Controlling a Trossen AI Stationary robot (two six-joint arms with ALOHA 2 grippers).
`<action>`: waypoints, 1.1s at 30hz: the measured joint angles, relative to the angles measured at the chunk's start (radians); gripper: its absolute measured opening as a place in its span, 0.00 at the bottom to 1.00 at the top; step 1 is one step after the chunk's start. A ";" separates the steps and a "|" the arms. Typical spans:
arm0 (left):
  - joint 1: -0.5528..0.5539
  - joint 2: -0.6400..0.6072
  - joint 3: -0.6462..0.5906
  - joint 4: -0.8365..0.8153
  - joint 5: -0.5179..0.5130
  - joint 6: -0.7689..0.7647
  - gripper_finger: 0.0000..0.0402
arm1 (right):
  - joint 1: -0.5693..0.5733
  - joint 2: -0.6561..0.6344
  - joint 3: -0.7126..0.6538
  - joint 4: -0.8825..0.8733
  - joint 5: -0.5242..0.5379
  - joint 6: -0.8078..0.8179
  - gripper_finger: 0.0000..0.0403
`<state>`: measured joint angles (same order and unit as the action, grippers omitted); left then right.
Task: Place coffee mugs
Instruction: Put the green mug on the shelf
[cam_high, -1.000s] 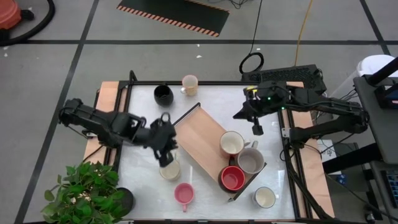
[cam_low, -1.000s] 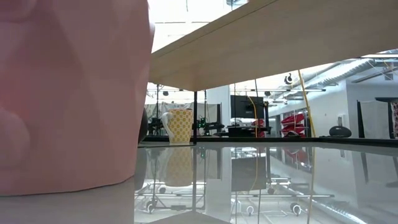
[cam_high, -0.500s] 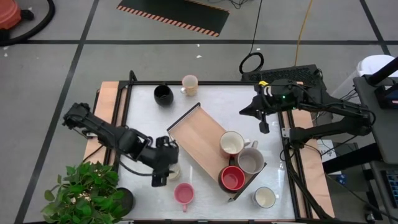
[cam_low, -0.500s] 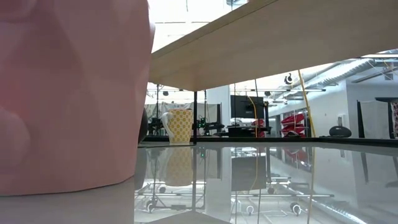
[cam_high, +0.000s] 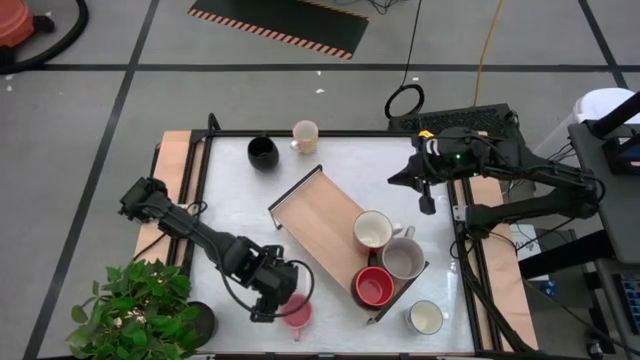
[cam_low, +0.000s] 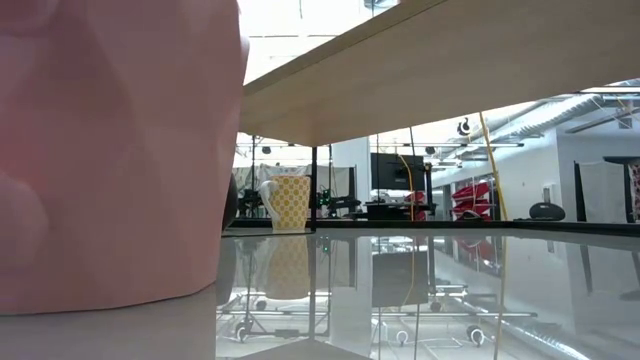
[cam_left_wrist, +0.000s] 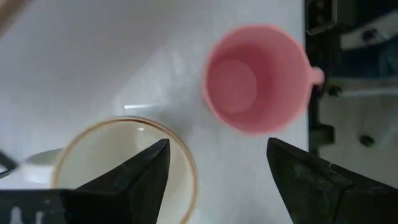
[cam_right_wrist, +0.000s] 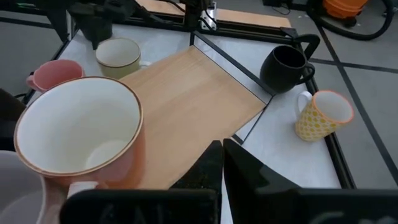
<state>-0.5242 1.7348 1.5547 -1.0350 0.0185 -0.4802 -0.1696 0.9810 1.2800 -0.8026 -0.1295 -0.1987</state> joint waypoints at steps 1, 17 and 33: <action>0.000 -0.001 0.000 0.000 -0.022 -0.013 0.68 | 0.000 -0.002 0.000 -0.001 0.000 -0.003 0.00; -0.020 -0.002 -0.121 -0.009 0.009 -0.167 0.46 | 0.000 -0.003 0.000 -0.003 -0.001 -0.008 0.00; 0.009 -0.006 -0.210 0.035 0.009 -0.021 0.07 | 0.000 -0.009 0.000 -0.006 0.000 -0.052 0.00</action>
<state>-0.5151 1.7287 1.3448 -1.0002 0.0279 -0.5013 -0.1696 0.9723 1.2797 -0.8087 -0.1294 -0.2511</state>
